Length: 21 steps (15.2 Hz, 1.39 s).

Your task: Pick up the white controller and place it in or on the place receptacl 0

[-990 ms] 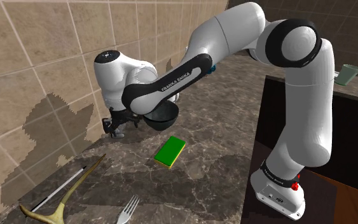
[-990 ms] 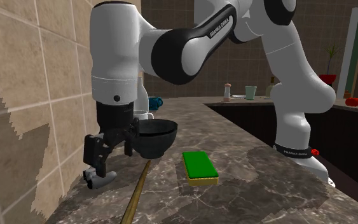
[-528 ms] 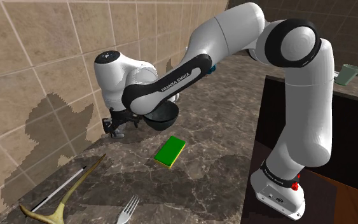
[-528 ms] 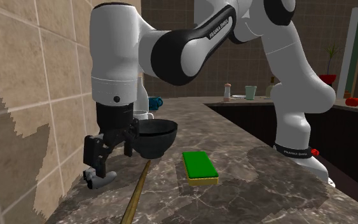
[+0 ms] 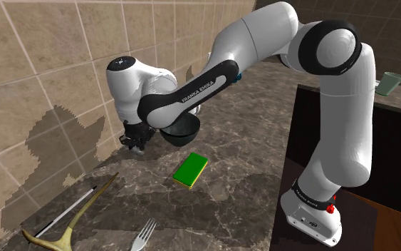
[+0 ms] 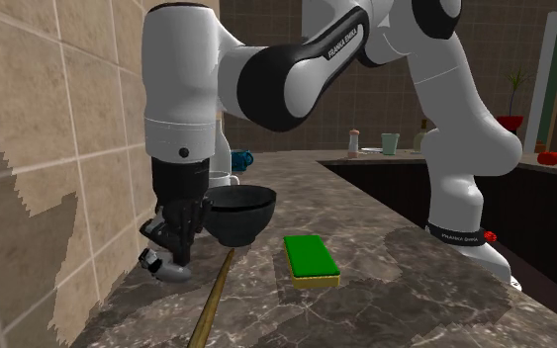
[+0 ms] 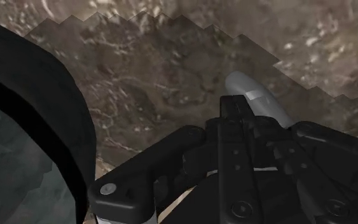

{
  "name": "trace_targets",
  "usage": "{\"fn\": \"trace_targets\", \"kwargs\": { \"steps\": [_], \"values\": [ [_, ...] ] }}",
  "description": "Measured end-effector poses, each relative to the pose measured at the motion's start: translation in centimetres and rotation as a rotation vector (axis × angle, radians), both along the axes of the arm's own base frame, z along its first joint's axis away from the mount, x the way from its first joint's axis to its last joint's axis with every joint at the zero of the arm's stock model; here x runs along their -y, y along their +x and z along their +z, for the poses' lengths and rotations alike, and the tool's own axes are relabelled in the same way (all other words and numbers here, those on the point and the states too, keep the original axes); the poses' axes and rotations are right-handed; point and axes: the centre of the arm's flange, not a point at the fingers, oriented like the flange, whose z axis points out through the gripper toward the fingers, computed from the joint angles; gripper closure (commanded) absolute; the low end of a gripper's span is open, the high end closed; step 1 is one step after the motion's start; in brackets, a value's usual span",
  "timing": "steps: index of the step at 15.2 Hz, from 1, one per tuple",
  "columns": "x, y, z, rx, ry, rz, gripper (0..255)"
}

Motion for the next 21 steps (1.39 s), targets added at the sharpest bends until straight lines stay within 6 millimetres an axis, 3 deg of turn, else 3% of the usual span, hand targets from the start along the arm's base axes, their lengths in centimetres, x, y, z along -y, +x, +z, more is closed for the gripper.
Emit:
{"fn": "trace_targets", "kwargs": {
  "steps": [1, 2, 3, 6, 8, 15, 21],
  "values": [
    [0.0, 0.0, 0.0, 0.000, 0.000, 0.000, 255],
    [0.0, 0.0, 0.0, 0.000, 0.000, 0.000, 0],
    [0.0, 0.0, 0.0, 0.001, 0.000, 0.000, 0],
    [1.2, 3.7, 1.4, -0.072, 0.129, -0.195, 0],
    [1.6, 4.9, 1.6, -0.102, 0.178, -0.267, 0],
    [1.5, 5.2, -1.5, -0.114, 0.195, -0.291, 0],
    [1.4, 5.3, -1.9, -0.114, 0.196, -0.291, 0]
  ]
}}
